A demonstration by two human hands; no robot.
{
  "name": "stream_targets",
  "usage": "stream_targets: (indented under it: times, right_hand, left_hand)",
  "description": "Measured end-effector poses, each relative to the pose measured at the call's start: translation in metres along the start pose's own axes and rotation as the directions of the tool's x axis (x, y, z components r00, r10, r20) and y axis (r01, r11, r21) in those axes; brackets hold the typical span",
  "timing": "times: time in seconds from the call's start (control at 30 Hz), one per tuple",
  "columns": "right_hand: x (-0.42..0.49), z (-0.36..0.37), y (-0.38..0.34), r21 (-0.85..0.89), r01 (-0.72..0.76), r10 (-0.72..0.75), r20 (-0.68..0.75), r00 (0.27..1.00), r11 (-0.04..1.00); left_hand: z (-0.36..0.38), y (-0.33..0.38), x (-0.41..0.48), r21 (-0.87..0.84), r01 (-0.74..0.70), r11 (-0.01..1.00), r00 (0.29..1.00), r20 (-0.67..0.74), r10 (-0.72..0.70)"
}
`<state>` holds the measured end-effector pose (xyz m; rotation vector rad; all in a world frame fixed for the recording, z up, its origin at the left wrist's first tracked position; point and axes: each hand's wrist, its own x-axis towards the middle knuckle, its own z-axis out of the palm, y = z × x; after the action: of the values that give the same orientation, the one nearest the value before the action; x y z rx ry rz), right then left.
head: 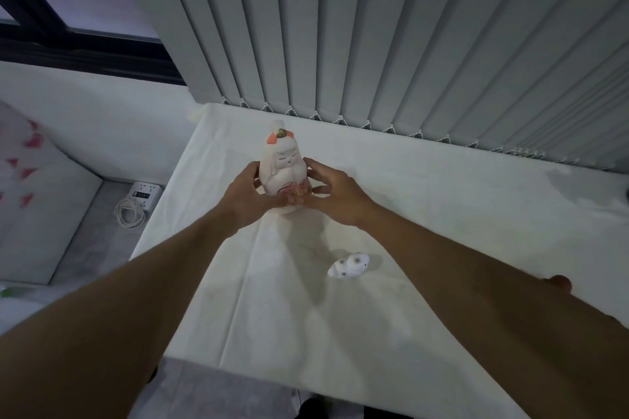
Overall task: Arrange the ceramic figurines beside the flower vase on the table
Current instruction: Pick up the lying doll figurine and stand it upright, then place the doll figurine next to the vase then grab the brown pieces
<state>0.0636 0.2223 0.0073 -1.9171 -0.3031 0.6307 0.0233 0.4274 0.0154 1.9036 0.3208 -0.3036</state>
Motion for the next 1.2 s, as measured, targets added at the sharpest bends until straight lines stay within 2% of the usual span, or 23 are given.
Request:
stream_targets:
  times: [0.13, 0.3, 0.5, 0.67, 0.83, 0.93, 1.1, 1.2]
  right_hand:
    - [0.000, -0.008, 0.006, -0.029, -0.058, 0.057, -0.006, 0.998, 0.998]
    - [0.006, -0.010, -0.004, -0.124, -0.137, 0.140, 0.016, 0.990, 0.983]
    - [0.013, 0.008, -0.009, -0.050, -0.096, 0.100, 0.085, 0.991, 0.994]
    - [0.005, 0.007, -0.007, 0.121, -0.110, 0.107, 0.031, 0.994, 0.987]
    - [-0.023, -0.021, -0.002, 0.040, -0.069, 0.072, -0.071, 0.995, 0.997]
    - [-0.047, -0.055, 0.001, 0.110, -0.063, 0.080, -0.158, 0.984, 0.992]
    - [-0.075, -0.098, 0.005, 0.081, -0.028, 0.047, -0.249, 0.967, 0.996]
    - [-0.104, -0.145, 0.019, 0.113, -0.027, 0.064, -0.346, 0.936, 0.993]
  left_hand:
    - [-0.003, 0.000, -0.002, 0.005, -0.008, 1.000, 0.999, 0.035, 0.008]
    - [-0.001, 0.003, -0.004, -0.075, 0.006, 0.997, 1.000, 0.014, -0.005]
    - [-0.001, 0.004, -0.007, -0.110, -0.007, 0.994, 1.000, -0.023, 0.004]
    - [0.002, 0.012, -0.008, -0.095, -0.011, 0.995, 1.000, 0.028, 0.014]
    - [0.026, 0.040, -0.005, -0.058, -0.060, 0.996, 0.993, 0.099, 0.066]
    - [0.054, 0.072, 0.001, -0.003, -0.118, 0.993, 0.982, 0.150, 0.117]
    - [0.098, 0.108, 0.011, 0.043, -0.183, 0.982, 0.964, 0.203, 0.170]
    - [0.146, 0.142, 0.020, 0.060, -0.218, 0.974, 0.940, 0.282, 0.193]
